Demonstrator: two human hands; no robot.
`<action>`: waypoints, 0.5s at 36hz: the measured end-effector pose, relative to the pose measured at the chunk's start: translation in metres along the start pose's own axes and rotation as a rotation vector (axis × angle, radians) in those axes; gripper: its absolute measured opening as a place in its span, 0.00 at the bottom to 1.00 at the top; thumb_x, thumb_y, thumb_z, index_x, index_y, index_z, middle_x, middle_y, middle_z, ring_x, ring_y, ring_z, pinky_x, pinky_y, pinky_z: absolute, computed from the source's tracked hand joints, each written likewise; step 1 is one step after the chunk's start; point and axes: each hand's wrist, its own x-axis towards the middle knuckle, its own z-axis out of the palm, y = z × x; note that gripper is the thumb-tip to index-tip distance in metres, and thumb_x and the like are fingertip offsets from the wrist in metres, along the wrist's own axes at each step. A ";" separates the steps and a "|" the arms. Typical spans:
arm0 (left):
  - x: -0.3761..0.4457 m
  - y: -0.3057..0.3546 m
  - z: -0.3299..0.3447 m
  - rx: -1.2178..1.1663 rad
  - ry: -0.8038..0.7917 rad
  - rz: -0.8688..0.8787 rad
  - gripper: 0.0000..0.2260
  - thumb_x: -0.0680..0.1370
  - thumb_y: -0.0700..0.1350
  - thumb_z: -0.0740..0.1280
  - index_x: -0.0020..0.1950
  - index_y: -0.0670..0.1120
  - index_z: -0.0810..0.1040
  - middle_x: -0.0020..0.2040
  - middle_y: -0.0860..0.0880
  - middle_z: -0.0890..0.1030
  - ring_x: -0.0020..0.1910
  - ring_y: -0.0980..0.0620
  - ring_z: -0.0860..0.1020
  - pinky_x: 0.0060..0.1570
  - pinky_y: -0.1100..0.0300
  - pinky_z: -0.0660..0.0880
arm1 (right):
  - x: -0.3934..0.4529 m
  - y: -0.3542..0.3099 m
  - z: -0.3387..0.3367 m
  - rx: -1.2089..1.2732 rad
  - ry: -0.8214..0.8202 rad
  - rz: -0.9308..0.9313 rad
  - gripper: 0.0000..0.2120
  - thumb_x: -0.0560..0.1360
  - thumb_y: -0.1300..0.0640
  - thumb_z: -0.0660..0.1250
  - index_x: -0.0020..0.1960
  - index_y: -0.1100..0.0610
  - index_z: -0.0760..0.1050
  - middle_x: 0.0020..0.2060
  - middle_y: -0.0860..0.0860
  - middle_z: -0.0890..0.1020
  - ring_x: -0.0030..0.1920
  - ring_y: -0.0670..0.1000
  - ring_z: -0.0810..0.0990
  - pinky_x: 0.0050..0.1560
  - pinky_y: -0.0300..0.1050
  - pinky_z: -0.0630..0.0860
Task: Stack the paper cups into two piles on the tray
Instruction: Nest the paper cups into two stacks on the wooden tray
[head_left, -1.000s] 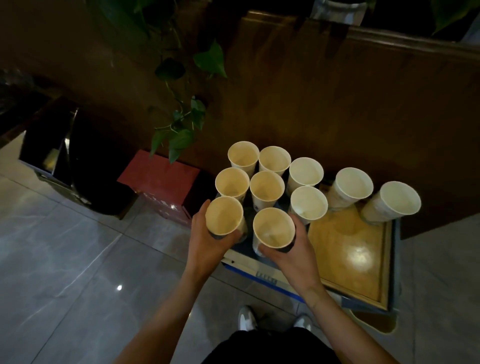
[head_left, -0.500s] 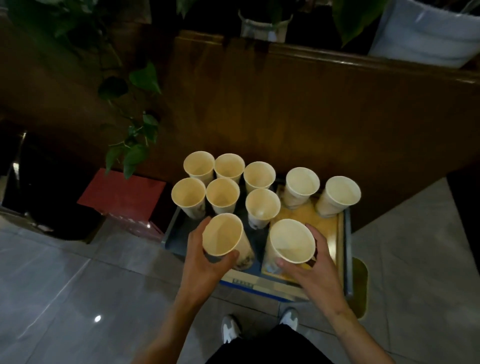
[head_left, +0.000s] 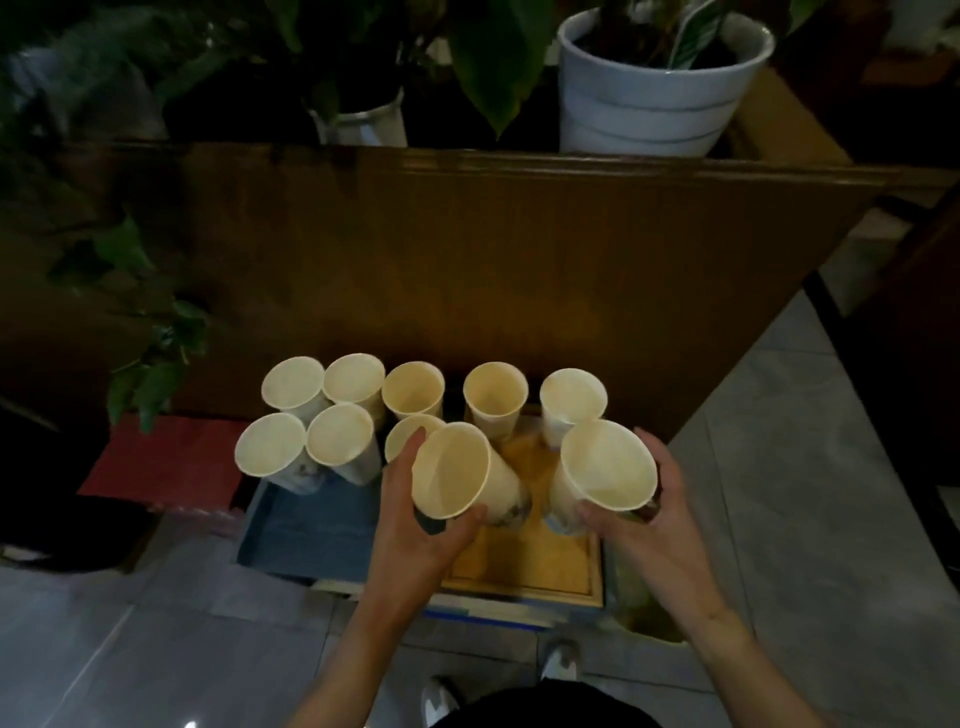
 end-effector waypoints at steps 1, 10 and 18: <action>0.003 0.003 0.005 0.005 0.003 0.015 0.43 0.66 0.59 0.74 0.76 0.58 0.57 0.73 0.58 0.65 0.72 0.57 0.66 0.67 0.45 0.73 | 0.003 -0.001 -0.006 0.013 0.006 -0.002 0.41 0.56 0.39 0.80 0.62 0.26 0.62 0.51 0.20 0.70 0.54 0.25 0.70 0.43 0.22 0.71; 0.028 0.025 0.033 0.034 0.070 0.087 0.42 0.64 0.60 0.72 0.74 0.63 0.56 0.70 0.62 0.64 0.68 0.65 0.66 0.54 0.71 0.74 | 0.032 -0.012 -0.039 0.025 0.031 -0.070 0.47 0.54 0.33 0.78 0.68 0.30 0.59 0.56 0.26 0.71 0.60 0.37 0.72 0.60 0.53 0.76; 0.060 0.043 0.031 0.143 0.118 0.139 0.43 0.64 0.62 0.71 0.75 0.60 0.56 0.70 0.55 0.62 0.69 0.54 0.66 0.66 0.50 0.71 | 0.065 -0.027 -0.035 -0.046 0.081 -0.190 0.47 0.58 0.32 0.75 0.71 0.35 0.57 0.61 0.29 0.67 0.64 0.38 0.69 0.60 0.52 0.76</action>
